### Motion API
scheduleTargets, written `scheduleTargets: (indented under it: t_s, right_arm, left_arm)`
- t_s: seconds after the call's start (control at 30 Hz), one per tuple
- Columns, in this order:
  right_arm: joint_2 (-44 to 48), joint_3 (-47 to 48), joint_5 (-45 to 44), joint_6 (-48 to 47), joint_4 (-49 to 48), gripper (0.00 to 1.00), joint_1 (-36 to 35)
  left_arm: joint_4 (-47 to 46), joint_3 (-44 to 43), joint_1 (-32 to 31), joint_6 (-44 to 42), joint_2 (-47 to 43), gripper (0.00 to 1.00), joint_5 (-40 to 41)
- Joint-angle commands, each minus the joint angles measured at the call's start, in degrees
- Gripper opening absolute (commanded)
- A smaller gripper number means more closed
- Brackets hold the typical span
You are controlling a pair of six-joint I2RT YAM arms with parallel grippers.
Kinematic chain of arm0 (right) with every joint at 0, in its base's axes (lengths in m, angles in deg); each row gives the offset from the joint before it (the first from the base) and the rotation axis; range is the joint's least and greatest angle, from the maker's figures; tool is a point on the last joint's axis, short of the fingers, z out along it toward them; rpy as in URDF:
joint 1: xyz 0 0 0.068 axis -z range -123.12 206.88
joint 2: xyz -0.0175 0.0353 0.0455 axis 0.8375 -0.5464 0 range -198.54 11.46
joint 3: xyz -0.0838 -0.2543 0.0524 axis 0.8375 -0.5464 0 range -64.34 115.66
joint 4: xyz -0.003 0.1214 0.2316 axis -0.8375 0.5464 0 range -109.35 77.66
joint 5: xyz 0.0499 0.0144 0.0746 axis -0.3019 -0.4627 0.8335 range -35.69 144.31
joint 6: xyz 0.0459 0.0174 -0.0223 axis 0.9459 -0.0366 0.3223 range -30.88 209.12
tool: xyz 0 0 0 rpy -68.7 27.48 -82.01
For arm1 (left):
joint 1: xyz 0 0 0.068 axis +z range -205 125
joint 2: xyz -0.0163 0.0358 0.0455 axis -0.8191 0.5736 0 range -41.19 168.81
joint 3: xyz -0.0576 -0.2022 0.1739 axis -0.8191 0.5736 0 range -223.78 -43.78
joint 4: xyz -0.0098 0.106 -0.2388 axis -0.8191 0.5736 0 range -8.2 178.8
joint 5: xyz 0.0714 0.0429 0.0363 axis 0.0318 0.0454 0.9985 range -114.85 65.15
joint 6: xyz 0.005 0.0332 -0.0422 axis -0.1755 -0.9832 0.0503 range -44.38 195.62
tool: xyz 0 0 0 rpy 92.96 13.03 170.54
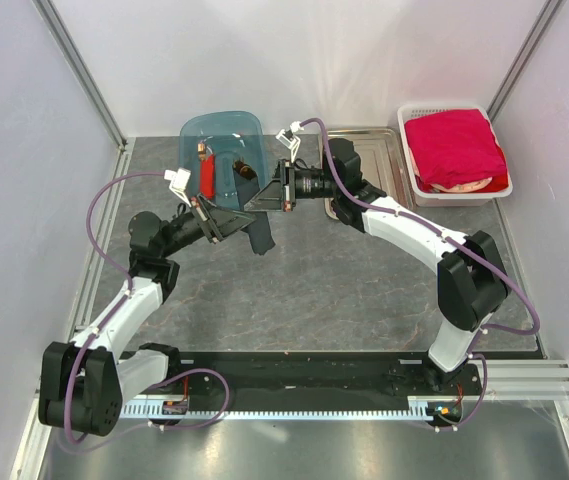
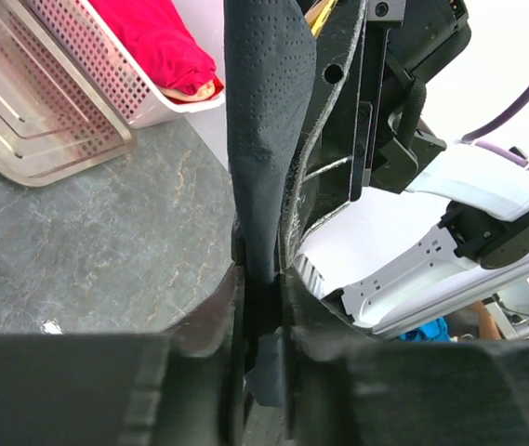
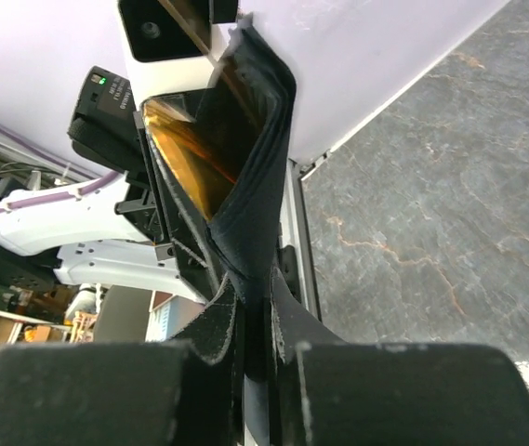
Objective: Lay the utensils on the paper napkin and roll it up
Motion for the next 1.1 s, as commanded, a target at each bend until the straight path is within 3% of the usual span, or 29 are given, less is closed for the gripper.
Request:
scheduleTargets:
  t_s: [0.0,0.1,0.53,0.63,0.8,1.07]
  right_arm:
    - [0.1,0.2,1.6,4.0,-7.8,0.00,0.1]
    - [0.4,0.0,2.2,4.8,-8.7,0.00,0.2]
    - [-0.3,-1.0,2.1,7.2,-12.8,0.00,0.2]
    - [-0.3,-1.0,2.0,6.9,-12.9,0.00,0.2]
    - [0.0,-0.9,1.8,3.4,-9.2,0.00,0.3]
    - [0.4,-0.4,0.5,-1.7,-3.5,0.00,0.2]
  left_arm:
    - [2.0,-0.2,0.3,-1.3,-1.9,0.42,1.3]
    - [3.9,0.0,0.6,-2.4,-2.6,0.55,2.3]
    - [0.5,-0.2,-1.0,1.1,-1.3,0.68,0.1]
    - [0.5,0.0,-1.1,1.4,-1.8,0.65,0.0]
    - [1.2,0.0,-1.0,1.1,-2.5,0.40,1.1]
    - [3.5,-1.4,-1.0,0.3,-2.4,0.45,3.1]
